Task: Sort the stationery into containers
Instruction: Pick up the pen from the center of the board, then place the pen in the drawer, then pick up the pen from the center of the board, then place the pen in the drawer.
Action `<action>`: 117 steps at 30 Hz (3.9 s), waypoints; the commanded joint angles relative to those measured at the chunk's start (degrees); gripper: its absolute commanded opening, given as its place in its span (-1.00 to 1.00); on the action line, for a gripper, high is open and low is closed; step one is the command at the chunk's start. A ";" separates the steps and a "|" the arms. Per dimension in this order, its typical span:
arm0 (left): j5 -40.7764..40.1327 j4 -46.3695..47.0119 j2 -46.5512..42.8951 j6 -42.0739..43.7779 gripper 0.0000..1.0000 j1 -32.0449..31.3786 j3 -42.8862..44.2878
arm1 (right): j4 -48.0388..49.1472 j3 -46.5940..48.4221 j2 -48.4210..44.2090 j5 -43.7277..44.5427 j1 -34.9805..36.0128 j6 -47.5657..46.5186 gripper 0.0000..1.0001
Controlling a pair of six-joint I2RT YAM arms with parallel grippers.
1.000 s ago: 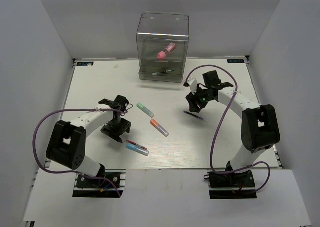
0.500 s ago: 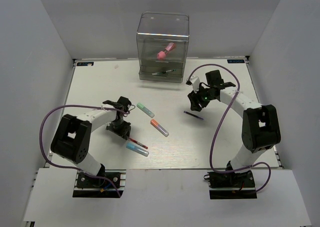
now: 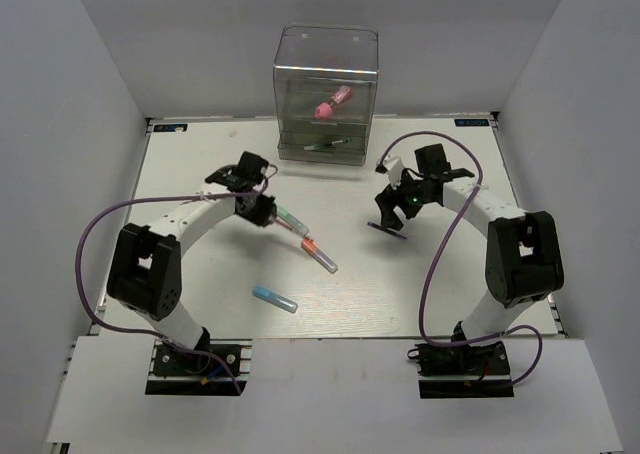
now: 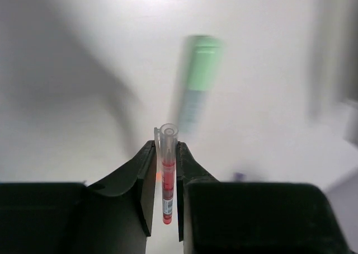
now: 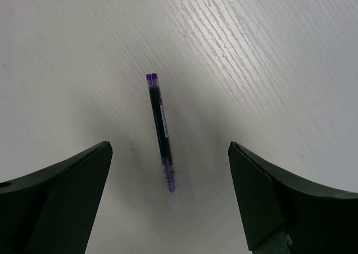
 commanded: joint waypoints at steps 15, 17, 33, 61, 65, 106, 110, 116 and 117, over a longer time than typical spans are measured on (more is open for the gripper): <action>-3.67 19.26 20.76 -7.81 -1.00 0.90 31.74 | 2.78 -3.25 -4.62 -0.40 -1.43 -0.67 0.81; -3.67 21.11 22.00 -9.23 -1.00 0.90 33.93 | 2.95 -3.69 -5.32 -0.14 -1.34 -0.84 0.81; -4.20 24.20 25.34 -15.47 -1.00 0.90 37.08 | 4.80 -7.65 -6.73 -0.31 -1.60 -0.93 0.81; -5.17 20.50 28.26 -4.16 0.11 0.37 48.69 | -0.91 -1.15 3.55 -0.41 -0.11 -10.86 0.81; 0.52 20.50 25.10 8.92 0.21 0.37 46.96 | 0.49 -1.49 5.31 2.92 1.03 -12.62 0.74; 7.31 23.58 -9.63 24.96 0.79 0.90 -10.27 | 15.70 37.69 23.14 8.11 13.42 -21.15 -1.00; 6.79 23.05 -10.94 24.96 0.79 0.90 -11.50 | 16.75 40.87 25.96 9.71 13.69 -22.11 -1.00; 6.79 23.05 -11.57 24.44 0.79 0.90 -13.34 | 15.88 39.12 22.28 5.50 13.78 -22.99 -1.00; 6.79 23.05 -11.57 24.43 0.79 0.90 -13.35 | 15.61 39.03 21.40 4.35 13.86 -22.90 -1.00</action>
